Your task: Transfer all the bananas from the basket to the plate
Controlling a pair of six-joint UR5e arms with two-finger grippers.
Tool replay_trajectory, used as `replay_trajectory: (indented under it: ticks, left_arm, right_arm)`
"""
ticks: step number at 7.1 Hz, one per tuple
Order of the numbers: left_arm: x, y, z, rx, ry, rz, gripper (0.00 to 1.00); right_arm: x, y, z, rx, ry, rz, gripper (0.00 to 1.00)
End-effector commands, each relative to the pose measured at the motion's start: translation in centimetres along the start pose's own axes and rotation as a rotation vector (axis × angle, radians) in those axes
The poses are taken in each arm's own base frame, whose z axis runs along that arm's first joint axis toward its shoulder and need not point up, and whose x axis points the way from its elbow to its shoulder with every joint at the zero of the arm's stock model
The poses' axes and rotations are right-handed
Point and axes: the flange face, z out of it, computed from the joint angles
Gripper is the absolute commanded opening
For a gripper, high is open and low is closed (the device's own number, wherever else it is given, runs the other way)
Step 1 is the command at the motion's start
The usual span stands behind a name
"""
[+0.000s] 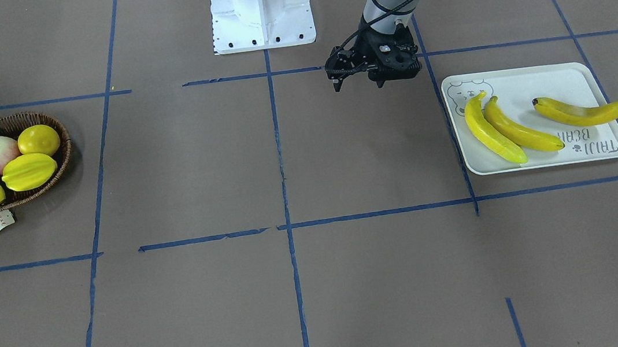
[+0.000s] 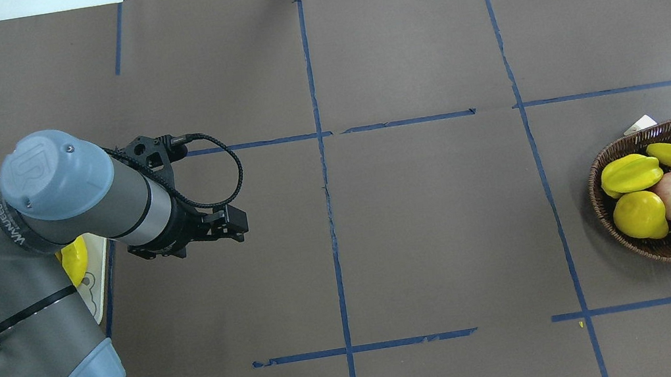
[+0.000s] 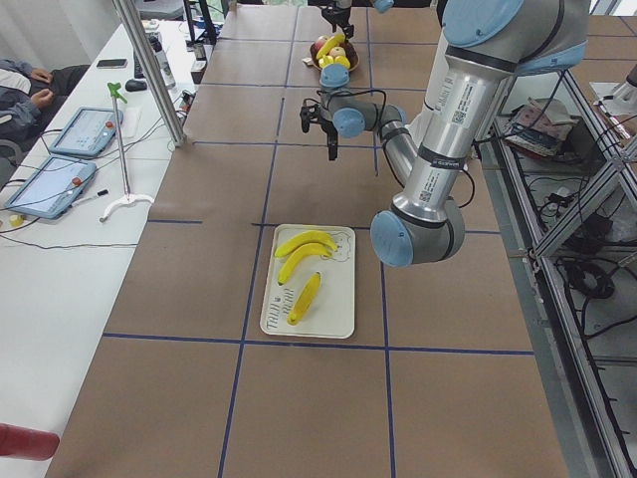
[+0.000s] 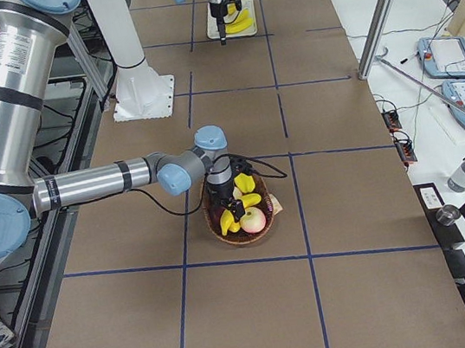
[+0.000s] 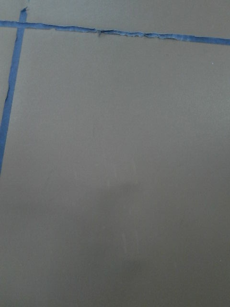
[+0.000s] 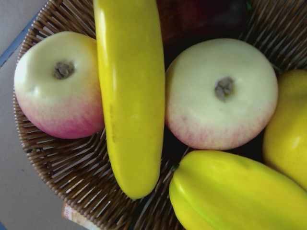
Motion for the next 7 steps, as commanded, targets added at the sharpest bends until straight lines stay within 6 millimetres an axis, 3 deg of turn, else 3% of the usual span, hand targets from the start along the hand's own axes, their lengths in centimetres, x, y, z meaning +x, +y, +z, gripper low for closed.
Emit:
replay_trajectory:
  ticks: [1,5,7]
  left_arm:
    - [-0.1,0.0,0.0,0.000,-0.001,0.000,1.00]
    - [-0.1,0.0,0.1,0.000,-0.002,-0.001,1.00]
    - [-0.1,0.0,0.1,0.000,-0.002,-0.001,1.00]
  right_arm:
    - [-0.3,-0.1,0.6,-0.011,-0.003,-0.010,0.78]
    - [-0.4,-0.8,1.1,-0.010,0.000,-0.030,0.25]
    - [0.3,-0.9,-0.9,0.029,-0.002,-0.005,0.13]
